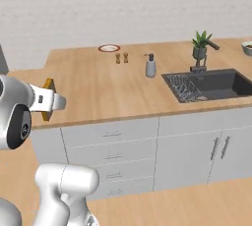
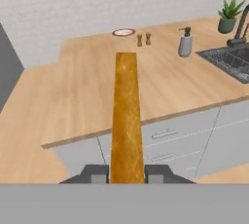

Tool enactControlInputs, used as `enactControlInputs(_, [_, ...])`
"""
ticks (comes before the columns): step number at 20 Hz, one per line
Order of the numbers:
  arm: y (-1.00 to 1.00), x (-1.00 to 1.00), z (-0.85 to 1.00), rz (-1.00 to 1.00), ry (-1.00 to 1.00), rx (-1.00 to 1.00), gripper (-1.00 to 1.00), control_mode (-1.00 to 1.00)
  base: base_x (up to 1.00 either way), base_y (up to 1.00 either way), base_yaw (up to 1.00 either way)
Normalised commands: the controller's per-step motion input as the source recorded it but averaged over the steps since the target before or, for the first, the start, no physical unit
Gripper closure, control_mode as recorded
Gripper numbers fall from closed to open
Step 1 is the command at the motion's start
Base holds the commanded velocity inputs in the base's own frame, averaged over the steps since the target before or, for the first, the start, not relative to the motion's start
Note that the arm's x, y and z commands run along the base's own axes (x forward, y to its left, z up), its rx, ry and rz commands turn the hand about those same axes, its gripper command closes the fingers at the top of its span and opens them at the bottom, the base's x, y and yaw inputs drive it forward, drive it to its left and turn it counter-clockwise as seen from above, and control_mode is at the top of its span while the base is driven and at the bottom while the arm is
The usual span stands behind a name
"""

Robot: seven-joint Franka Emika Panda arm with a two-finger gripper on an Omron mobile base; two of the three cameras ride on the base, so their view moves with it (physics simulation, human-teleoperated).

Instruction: Start the toaster. Once the lever pops up, take the bread to the plate on the dining counter.

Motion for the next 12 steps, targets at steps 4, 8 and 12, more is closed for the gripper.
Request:
enactControlInputs(4, [0.00,0.00,0.00,0.00,0.00,0.00,1.00,1.00,0.00,1.00,0.11])
enactControlInputs(8, [0.00,0.00,0.00,0.00,0.00,0.00,1.00,1.00,0.00,1.00,0.06])
enactControlInputs(12, [0.00,0.00,0.00,0.00,0.00,0.00,1.00,1.00,0.03,1.00,0.02])
